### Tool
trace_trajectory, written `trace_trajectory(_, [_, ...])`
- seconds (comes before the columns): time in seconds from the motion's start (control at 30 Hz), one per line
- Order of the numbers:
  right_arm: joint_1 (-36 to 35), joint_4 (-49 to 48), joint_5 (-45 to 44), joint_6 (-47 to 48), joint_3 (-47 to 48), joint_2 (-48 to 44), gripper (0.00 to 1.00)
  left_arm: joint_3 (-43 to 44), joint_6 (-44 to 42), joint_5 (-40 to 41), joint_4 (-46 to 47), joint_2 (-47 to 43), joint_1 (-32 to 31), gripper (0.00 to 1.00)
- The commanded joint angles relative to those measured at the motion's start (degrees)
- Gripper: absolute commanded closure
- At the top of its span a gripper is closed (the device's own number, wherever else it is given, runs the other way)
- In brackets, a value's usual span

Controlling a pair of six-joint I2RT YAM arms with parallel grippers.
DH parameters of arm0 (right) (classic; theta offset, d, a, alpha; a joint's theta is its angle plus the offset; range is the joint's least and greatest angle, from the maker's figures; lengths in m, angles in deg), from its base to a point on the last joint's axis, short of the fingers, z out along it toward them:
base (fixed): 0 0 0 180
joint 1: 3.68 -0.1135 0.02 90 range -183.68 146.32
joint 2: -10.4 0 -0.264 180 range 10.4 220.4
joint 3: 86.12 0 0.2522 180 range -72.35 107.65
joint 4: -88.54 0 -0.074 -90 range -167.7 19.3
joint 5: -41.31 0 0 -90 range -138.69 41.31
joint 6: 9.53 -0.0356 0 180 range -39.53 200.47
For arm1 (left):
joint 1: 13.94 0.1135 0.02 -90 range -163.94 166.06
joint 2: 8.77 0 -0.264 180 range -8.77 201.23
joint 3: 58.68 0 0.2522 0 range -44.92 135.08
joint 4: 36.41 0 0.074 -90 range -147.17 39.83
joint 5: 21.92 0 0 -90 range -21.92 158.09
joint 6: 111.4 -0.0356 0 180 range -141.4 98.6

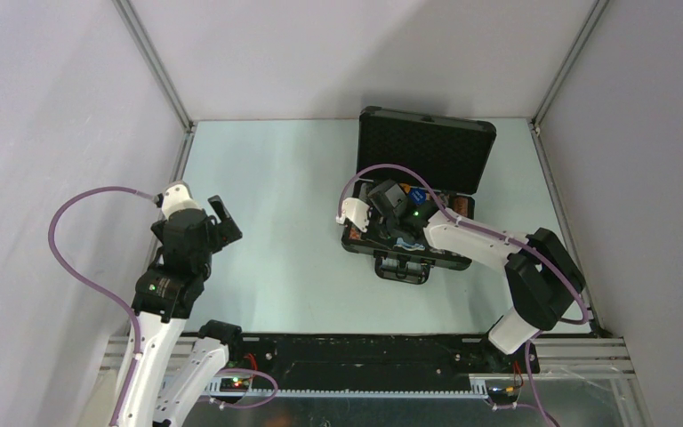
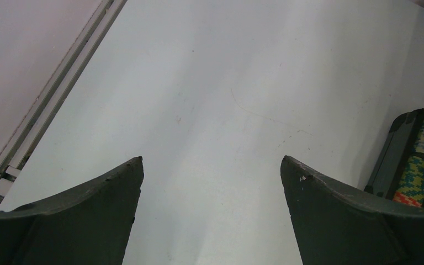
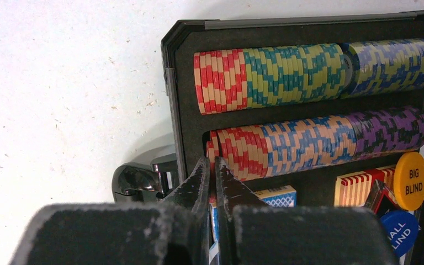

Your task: Pack up texas hold em set

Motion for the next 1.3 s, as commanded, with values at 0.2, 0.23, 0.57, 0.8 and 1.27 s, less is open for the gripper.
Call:
trace_trajectory(0.2, [0.3, 1.8, -0.6, 0.2, 0.4, 3.1, 0.95, 0.6, 0.2, 0.3, 0.7, 0.0, 0.5, 0.02])
trace_trajectory(0.23, [0.3, 1.5, -0.2, 0.2, 0.4, 3.2, 0.95, 0.7, 0.3, 0.3, 0.6, 0.0, 0.5, 0.02])
trace_trajectory(0.57, [0.4, 1.7, 0.2, 0.7, 0.4, 2.8, 0.82, 0.7, 0.3, 0.3, 0.6, 0.1, 0.5, 0.02])
trace_trajectory(0.8, [0.4, 2.3, 0.5, 0.6, 0.4, 1.2, 0.71, 0.7, 0.3, 0.3, 0.6, 0.1, 0.6, 0.02])
trace_trajectory(1.27, [0.5, 0.1, 0.7, -0.1, 0.5, -2.0, 0.66, 0.7, 0.3, 0.2, 0.7, 0.1, 0.6, 0.02])
